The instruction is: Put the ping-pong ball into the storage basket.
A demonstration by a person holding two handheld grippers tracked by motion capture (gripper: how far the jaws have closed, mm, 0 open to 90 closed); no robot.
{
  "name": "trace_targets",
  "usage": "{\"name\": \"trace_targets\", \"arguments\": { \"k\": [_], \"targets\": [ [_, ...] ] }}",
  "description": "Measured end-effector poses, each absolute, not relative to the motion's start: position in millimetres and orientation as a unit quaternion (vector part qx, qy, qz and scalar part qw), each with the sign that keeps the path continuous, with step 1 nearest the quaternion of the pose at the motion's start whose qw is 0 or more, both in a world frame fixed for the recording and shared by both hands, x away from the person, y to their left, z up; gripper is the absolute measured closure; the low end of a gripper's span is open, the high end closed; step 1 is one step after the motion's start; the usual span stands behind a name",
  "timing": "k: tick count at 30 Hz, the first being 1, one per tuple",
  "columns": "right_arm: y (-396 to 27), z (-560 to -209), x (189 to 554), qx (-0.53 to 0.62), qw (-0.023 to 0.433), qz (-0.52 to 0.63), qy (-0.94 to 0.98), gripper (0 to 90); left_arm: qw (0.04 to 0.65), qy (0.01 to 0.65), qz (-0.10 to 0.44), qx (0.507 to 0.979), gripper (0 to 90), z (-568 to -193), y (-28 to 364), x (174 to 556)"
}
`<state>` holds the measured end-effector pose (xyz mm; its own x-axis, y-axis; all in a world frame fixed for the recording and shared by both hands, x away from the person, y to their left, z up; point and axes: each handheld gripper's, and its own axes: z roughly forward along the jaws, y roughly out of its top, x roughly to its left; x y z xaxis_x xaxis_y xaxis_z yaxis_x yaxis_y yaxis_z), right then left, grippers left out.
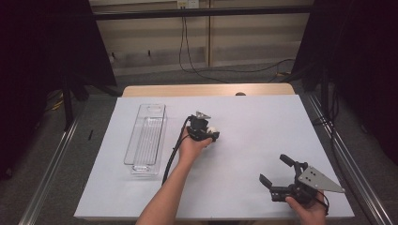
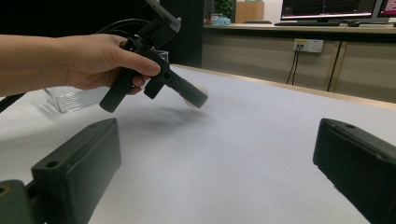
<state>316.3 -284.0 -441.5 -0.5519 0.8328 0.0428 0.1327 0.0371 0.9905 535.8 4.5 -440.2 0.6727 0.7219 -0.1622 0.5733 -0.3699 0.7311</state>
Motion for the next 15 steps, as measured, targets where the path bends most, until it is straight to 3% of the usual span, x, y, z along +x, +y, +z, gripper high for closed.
{"name": "trace_targets", "arguments": {
  "k": [15],
  "targets": [
    [-283.3,-441.5,316.4,0.364,0.297,0.587,0.66,0.6,0.391,0.403,0.091,0.823,51.1,-430.1,13.7,533.8]
  ]
}}
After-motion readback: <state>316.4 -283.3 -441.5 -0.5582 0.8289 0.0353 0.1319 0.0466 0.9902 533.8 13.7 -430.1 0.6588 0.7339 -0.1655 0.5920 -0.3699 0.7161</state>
